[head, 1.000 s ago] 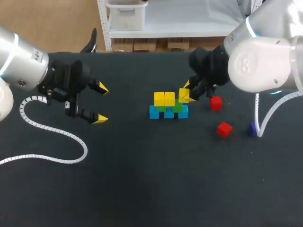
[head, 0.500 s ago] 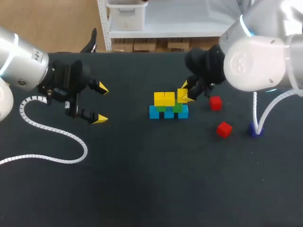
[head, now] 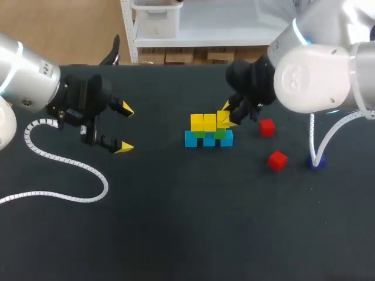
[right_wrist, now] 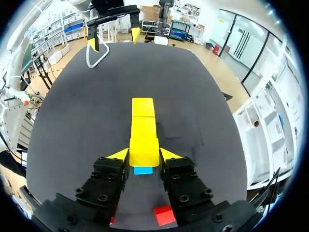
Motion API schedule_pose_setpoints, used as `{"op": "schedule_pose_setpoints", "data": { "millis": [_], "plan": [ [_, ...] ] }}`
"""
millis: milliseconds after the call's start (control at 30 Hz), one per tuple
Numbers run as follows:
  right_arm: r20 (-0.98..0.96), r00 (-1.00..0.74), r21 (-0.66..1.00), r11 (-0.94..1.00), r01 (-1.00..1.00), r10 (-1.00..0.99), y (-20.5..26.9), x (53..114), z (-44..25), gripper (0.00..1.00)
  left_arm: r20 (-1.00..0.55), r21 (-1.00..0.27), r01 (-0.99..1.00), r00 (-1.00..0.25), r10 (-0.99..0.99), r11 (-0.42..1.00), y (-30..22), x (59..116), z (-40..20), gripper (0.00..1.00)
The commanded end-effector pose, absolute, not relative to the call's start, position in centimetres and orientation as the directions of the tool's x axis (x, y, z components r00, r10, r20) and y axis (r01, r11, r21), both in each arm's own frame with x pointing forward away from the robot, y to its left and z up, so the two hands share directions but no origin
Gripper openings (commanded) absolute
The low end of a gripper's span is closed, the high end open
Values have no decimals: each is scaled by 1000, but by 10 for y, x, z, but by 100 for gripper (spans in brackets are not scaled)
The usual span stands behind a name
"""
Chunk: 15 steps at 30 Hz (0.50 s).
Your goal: Place the blue cubes, place green cubes on the blue cubes, place the yellow cubes on the green cubes, then place the red cubes on the yellow cubes, and place purple cube on the red cubes.
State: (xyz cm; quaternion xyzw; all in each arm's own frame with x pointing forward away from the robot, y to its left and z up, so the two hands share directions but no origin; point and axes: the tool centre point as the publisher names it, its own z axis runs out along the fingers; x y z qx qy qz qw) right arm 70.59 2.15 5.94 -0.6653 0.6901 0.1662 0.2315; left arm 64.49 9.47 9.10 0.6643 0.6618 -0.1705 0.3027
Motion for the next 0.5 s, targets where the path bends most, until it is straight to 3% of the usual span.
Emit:
{"op": "schedule_pose_setpoints", "data": {
  "millis": [33, 500],
  "plan": [
    [-540, -9, -78, 60, -995, -841, 22, 706, 59, 0, -630, 179, 982, 69, 774, 59, 96, 645, 90, 100],
    [-541, -10, -73, 58, -996, -841, 22, 706, 57, 0, -630, 179, 982, 69, 774, 59, 96, 645, 90, 100]
  ]
}}
